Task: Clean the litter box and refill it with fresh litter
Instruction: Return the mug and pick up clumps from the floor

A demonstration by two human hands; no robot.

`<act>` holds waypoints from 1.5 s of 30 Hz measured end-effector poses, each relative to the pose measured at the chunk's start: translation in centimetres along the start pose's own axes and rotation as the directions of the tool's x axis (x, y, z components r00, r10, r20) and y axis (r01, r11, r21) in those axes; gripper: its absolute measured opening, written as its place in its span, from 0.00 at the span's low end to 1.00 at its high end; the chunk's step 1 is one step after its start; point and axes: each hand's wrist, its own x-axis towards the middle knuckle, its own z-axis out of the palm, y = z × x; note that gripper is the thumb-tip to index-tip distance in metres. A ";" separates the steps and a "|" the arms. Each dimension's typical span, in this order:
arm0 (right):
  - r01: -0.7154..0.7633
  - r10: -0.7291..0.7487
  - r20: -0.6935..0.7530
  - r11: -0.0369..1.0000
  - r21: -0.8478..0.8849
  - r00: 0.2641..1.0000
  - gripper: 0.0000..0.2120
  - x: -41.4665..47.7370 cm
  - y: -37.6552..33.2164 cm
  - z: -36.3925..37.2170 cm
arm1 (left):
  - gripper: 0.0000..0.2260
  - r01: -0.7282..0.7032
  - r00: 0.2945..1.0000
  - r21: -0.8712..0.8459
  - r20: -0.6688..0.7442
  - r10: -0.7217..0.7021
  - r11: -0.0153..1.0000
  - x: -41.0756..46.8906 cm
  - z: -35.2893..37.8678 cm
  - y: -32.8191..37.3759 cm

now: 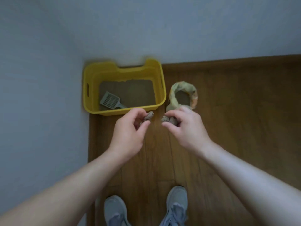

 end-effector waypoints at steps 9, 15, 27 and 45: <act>-0.120 0.136 -0.215 0.989 0.084 0.967 0.12 -4.7 -11.9 -23.2 | 0.08 -0.140 0.990 -0.073 -0.028 0.138 0.988 -3.8 -8.8 24.4; -0.180 0.203 -0.305 0.978 0.101 0.931 0.11 -8.9 -18.1 -34.8 | 0.09 -0.232 0.972 -0.131 -0.003 0.234 0.964 -7.3 -12.0 36.5; -0.313 0.342 -0.526 0.938 0.147 0.779 0.11 -28.1 -27.4 -43.3 | 0.07 -0.398 0.897 -0.134 0.149 0.415 0.908 -23.6 -15.0 47.7; -0.302 0.333 -0.493 0.942 0.144 0.804 0.12 -64.2 -27.0 -47.9 | 0.06 -0.363 0.929 -0.111 0.033 0.369 0.925 -60.1 -7.9 50.2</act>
